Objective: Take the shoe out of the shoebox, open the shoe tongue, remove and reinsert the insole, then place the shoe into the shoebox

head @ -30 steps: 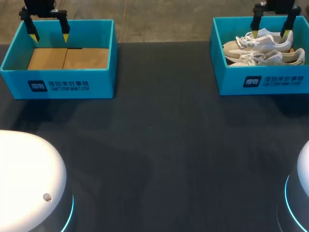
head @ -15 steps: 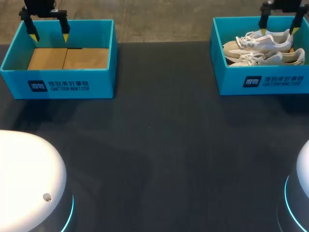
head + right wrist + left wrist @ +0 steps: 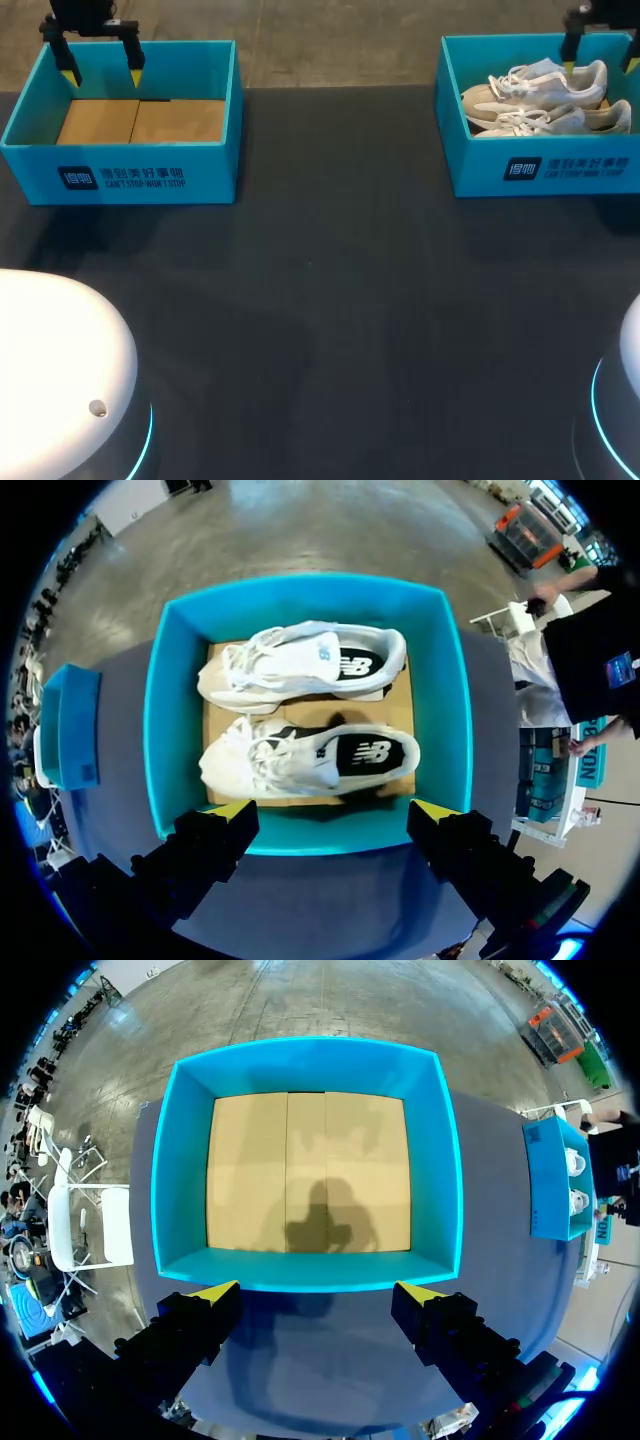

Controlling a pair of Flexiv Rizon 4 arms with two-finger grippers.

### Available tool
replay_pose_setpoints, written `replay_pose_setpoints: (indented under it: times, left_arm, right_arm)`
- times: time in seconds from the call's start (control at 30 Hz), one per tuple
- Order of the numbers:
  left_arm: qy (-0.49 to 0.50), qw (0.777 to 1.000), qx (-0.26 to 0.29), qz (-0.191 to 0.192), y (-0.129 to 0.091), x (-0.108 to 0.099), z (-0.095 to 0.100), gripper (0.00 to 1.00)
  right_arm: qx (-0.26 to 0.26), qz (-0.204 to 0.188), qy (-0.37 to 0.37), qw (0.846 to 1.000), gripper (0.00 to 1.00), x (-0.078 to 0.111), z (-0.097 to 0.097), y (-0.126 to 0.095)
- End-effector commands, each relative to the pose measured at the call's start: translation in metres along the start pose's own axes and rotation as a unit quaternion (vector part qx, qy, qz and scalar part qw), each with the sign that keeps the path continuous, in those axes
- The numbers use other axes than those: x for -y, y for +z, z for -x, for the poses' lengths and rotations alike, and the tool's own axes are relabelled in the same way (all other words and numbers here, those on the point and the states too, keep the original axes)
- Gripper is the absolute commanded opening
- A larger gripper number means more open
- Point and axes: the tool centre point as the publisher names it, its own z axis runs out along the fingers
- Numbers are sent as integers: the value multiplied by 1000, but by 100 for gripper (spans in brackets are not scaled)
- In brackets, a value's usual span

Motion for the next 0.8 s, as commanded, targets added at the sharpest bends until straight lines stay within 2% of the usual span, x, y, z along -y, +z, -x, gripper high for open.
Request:
replay_pose_setpoints:
  times: [0.03,0.1,0.17,0.2,0.23,0.3,0.4,0.47,0.53,0.6,0.63,0.8]
  left_arm:
    - [0,1000,0,0,0,0,0,100]
    - [0,1000,0,0,0,0,0,100]
    - [0,1000,0,0,0,0,0,100]
    - [0,1000,0,0,0,0,0,100]
    - [0,1000,0,0,0,0,0,100]
    - [0,1000,0,0,0,0,0,100]
    - [0,1000,0,0,0,0,0,100]
    - [0,1000,0,0,0,0,0,100]
    - [0,1000,0,0,0,0,0,100]
    - [0,1000,0,0,0,0,0,100]
    - [0,1000,0,0,0,0,0,100]
    - [0,1000,0,0,0,0,0,100]
  right_arm:
    - [4,3,-3,1000,99,-1,7,13]
    - [7,2,-2,1000,100,-2,13,18]
    - [7,1,-3,1000,95,-3,18,24]
    - [9,-1,-1,1000,90,-3,20,27]
    - [13,-2,0,1000,81,-3,22,30]
    - [11,-2,1,1000,80,-2,26,34]
    - [13,-5,5,1000,89,0,31,39]
    - [15,-6,6,1000,91,1,34,43]
    - [13,-8,8,1000,88,1,36,48]
    - [8,-14,11,1000,73,0,37,54]
    - [8,-15,10,1000,70,-1,38,57]
    - [9,-24,11,1000,67,-3,42,72]
